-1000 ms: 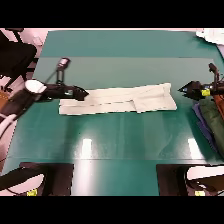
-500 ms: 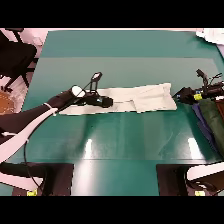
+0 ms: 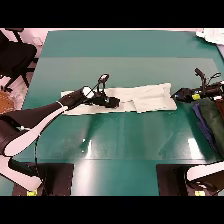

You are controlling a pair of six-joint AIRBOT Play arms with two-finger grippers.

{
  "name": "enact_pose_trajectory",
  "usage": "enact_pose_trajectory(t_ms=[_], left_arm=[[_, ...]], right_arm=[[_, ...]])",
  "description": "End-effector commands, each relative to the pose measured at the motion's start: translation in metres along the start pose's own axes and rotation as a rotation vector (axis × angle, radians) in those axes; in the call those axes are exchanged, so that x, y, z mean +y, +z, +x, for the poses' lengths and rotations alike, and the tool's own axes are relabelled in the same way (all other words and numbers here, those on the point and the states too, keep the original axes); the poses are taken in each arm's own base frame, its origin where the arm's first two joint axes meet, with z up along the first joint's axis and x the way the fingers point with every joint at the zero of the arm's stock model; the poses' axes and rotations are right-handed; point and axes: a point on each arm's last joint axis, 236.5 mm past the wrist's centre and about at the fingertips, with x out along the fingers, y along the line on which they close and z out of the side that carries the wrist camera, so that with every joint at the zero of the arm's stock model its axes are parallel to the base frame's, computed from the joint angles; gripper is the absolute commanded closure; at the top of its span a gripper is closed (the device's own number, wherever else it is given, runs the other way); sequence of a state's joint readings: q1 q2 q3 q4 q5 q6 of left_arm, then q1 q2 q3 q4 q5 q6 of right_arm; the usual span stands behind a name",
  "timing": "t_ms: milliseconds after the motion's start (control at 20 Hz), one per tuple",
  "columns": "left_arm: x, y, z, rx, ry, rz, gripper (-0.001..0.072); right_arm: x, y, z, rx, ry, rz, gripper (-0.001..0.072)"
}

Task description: Fold the shirts.

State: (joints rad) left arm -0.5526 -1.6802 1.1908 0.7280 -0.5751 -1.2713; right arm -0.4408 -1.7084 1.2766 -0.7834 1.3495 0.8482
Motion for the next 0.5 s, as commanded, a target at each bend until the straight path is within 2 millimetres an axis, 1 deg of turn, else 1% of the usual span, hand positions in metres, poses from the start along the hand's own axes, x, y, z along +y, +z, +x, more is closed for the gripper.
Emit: enact_pose_trajectory(t_ms=[0,100,250,350,450], left_arm=[[-0.001,-0.006,-0.001,0.031,0.001,0.012,0.0685],[-0.003,-0.008,-0.006,0.043,0.005,0.042,0.0685],[0.005,-0.014,-0.008,0.074,0.042,0.091,0.0685],[0.012,-0.018,-0.008,0.093,0.067,0.115,0.0686],[0.014,-0.019,-0.008,0.095,0.075,0.126,0.0685]], right_arm=[[0.006,-0.001,0.014,0.016,0.043,-0.017,0.0019],[0.006,-0.010,0.029,0.066,0.074,-0.003,0.0019],[0.009,-0.018,0.050,0.117,0.095,0.001,0.0022],[0.024,-0.016,0.058,0.116,0.150,0.001,0.0022],[0.037,-0.016,0.066,0.129,0.168,-0.018,0.0023]])
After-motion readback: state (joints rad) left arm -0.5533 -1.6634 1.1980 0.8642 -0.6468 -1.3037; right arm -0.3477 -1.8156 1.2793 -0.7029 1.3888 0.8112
